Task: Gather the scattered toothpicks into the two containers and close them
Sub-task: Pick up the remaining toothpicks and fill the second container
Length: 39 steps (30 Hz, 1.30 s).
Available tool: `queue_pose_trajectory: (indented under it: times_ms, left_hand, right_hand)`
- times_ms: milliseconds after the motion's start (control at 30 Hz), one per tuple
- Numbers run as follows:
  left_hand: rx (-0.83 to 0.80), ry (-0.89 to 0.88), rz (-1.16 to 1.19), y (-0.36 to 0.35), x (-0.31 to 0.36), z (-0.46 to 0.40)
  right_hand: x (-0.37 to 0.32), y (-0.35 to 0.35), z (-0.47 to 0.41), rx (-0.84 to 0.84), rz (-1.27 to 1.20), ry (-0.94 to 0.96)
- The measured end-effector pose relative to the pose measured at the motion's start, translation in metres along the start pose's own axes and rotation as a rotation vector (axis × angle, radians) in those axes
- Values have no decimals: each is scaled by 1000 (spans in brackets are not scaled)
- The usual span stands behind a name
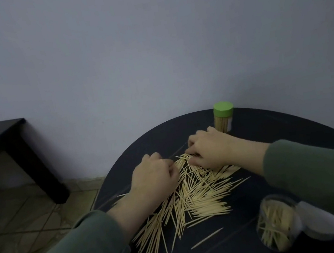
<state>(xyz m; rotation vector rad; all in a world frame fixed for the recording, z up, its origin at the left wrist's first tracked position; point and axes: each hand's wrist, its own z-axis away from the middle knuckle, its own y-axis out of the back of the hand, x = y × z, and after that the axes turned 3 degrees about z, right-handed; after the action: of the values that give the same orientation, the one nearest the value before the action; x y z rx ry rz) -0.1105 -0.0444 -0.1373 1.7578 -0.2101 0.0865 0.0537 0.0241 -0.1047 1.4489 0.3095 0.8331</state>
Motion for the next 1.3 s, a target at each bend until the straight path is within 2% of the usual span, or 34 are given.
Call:
queue_pose_trajectory:
  times_ms: [333, 533, 700, 867, 1100, 1300]
  left_hand:
    - [-72, -80, 53, 7, 30, 18]
    - [-21, -108, 117, 8, 36, 15]
    - [-84, -129, 20, 2, 42, 6]
    - [-135, -96, -16, -2, 45, -3]
    - [-66, -138, 32, 0, 43, -3]
    - [-78, -168, 1, -3, 45, -2]
  right_hand:
    - [3, -4, 59, 13, -73, -153]
    - [29, -13, 72, 18, -173, -282]
    - [30, -23, 68, -24, -294, -359]
    - [25, -30, 64, 59, -362, -350]
    - [33, -28, 75, 77, -401, -209]
    - [31, -24, 79, 111, -341, -237]
